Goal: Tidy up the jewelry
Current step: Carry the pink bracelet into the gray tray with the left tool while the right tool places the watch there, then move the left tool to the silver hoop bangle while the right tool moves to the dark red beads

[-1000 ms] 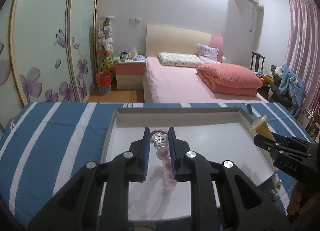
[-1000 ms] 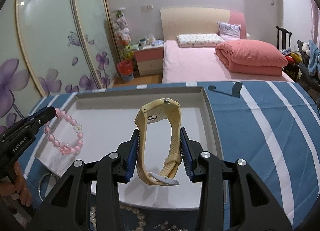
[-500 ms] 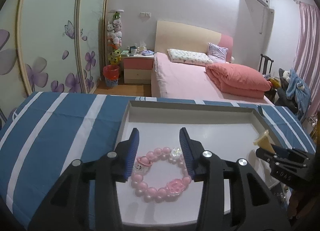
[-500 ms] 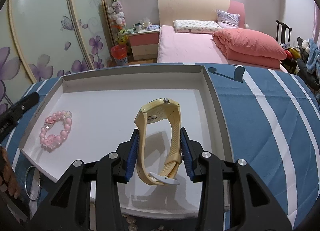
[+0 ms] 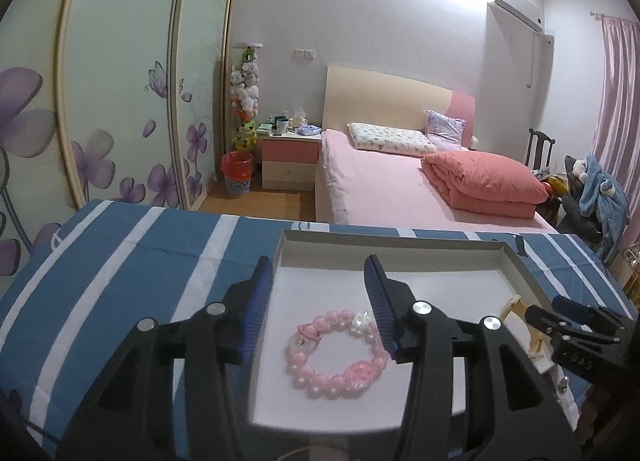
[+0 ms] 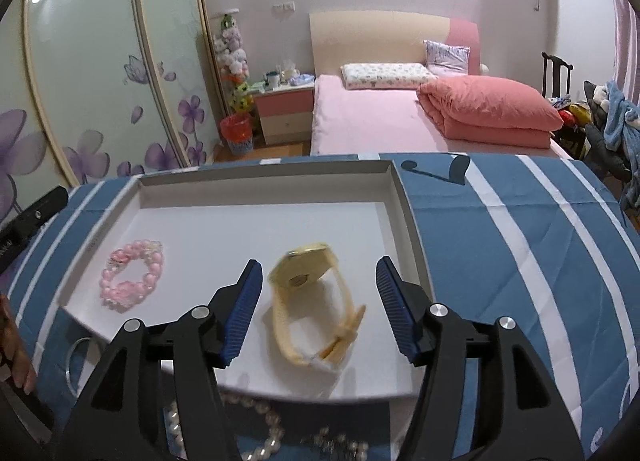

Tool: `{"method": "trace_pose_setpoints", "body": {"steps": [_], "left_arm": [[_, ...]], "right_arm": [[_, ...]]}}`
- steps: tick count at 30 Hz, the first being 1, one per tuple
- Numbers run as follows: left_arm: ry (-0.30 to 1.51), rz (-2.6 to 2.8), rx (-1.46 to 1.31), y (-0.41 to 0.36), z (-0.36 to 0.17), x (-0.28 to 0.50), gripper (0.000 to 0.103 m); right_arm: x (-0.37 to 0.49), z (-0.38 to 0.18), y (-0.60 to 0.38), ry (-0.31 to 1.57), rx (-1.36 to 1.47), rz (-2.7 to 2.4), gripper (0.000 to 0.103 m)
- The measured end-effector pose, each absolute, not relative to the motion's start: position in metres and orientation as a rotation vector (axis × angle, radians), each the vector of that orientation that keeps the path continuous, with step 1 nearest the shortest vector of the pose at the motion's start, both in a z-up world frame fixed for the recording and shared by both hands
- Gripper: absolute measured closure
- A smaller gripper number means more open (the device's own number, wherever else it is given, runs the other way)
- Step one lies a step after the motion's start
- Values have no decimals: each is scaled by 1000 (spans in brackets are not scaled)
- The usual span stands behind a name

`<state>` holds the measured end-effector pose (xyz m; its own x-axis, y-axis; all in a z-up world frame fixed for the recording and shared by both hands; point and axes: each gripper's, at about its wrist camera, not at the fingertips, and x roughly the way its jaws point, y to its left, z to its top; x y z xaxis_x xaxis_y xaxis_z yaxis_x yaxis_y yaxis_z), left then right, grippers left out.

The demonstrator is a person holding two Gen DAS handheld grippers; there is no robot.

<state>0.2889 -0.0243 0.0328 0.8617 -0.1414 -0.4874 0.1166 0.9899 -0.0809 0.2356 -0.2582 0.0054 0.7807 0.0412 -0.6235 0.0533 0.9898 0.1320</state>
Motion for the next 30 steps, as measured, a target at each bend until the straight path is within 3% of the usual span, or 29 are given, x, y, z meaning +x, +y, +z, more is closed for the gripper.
{"method": "trace_pose_setpoints", "body": {"steps": [14,24,30], "left_arm": [[571,-142,21,5,12,200,49],[705,-141,23,16,-20,195,49],[706,-145,33,14,-19,194,43]], "right_arm": [[148,-1,-240,699,100,84,43],[121,-31,-230,821,88,153,47],[120,-36,-218,849,62,189,47]]}}
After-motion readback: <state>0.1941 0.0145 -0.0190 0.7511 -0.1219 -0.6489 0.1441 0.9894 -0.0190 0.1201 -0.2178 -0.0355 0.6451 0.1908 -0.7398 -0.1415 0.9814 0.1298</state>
